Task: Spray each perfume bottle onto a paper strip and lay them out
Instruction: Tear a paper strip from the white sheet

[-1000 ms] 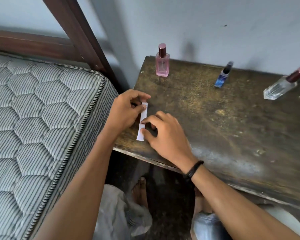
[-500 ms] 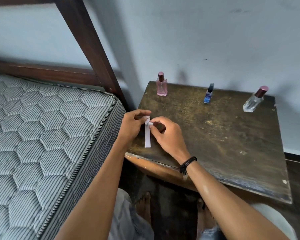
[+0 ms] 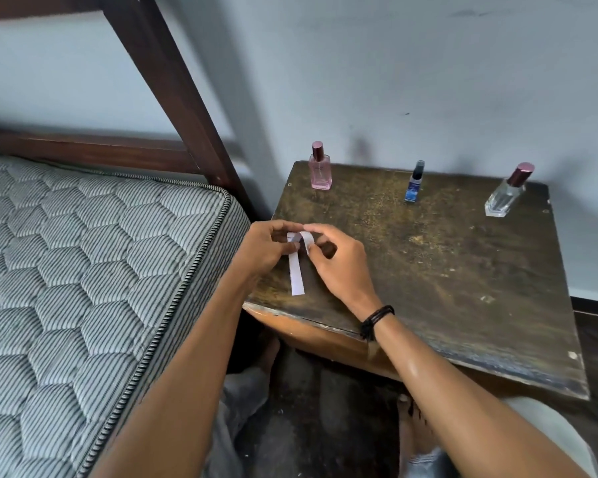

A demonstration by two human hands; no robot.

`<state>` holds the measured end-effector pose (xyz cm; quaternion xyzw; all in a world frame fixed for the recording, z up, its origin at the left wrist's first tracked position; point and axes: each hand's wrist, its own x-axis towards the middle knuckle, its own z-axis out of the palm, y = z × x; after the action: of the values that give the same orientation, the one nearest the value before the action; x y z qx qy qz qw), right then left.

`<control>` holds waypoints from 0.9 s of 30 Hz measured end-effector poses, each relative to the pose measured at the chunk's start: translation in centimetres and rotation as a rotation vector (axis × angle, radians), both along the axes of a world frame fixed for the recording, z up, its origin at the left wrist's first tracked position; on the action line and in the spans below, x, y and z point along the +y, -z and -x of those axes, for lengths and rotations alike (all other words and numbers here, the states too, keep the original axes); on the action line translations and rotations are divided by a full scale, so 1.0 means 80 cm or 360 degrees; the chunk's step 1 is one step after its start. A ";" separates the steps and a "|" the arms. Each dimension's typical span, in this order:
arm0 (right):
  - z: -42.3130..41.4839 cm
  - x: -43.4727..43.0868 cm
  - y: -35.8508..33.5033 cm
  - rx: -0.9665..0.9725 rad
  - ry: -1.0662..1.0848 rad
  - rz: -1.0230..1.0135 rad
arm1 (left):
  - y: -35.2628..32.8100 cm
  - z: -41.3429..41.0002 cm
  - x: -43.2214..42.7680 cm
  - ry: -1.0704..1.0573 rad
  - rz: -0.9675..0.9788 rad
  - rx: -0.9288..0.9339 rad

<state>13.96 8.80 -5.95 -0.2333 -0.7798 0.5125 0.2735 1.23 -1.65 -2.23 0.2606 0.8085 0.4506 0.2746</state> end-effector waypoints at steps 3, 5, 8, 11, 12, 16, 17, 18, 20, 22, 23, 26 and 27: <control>0.002 -0.002 0.001 -0.0021 0.0036 0.0003 | 0.013 0.007 -0.002 -0.0048 0.0046 0.0228; 0.003 -0.003 0.000 -0.0014 0.0056 0.0056 | 0.014 0.007 -0.004 -0.0057 0.0041 0.0282; 0.003 -0.004 -0.002 0.0059 0.0042 0.0168 | 0.008 0.009 -0.002 -0.0005 0.0080 0.0416; 0.001 -0.004 -0.003 0.0058 0.0035 0.0250 | 0.005 0.012 0.004 0.0058 0.0147 0.0599; 0.001 -0.003 -0.003 0.0052 0.0051 0.0263 | 0.006 0.013 0.005 0.0078 0.0174 0.0654; 0.002 0.001 -0.001 0.0090 0.0148 0.0328 | 0.010 0.014 0.009 0.0107 0.0264 0.0716; 0.002 0.002 -0.002 0.0106 0.0171 0.0388 | 0.008 0.013 0.010 0.0112 0.0273 0.0713; 0.001 0.002 -0.003 0.0122 0.0187 0.0440 | 0.006 0.012 0.011 0.0118 0.0277 0.0709; 0.000 0.003 -0.005 0.0148 0.0195 0.0496 | 0.001 0.009 0.012 0.0116 0.0272 0.0693; 0.000 0.003 -0.006 0.0154 0.0188 0.0507 | -0.004 0.009 0.011 0.0085 0.0262 0.0663; 0.000 0.002 -0.006 0.0157 0.0184 0.0505 | -0.005 0.011 0.010 0.0060 0.0257 0.0640; 0.001 0.002 -0.004 0.0131 0.0190 0.0447 | -0.006 0.016 0.006 -0.0003 0.0273 0.0546; 0.001 0.001 -0.004 0.0106 0.0197 0.0416 | -0.006 0.017 0.004 -0.0006 0.0290 0.0527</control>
<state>13.85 8.85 -5.65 -0.2976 -0.6810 0.5993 0.2976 -0.09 -1.31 -1.74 0.3037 0.8806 0.3270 0.1592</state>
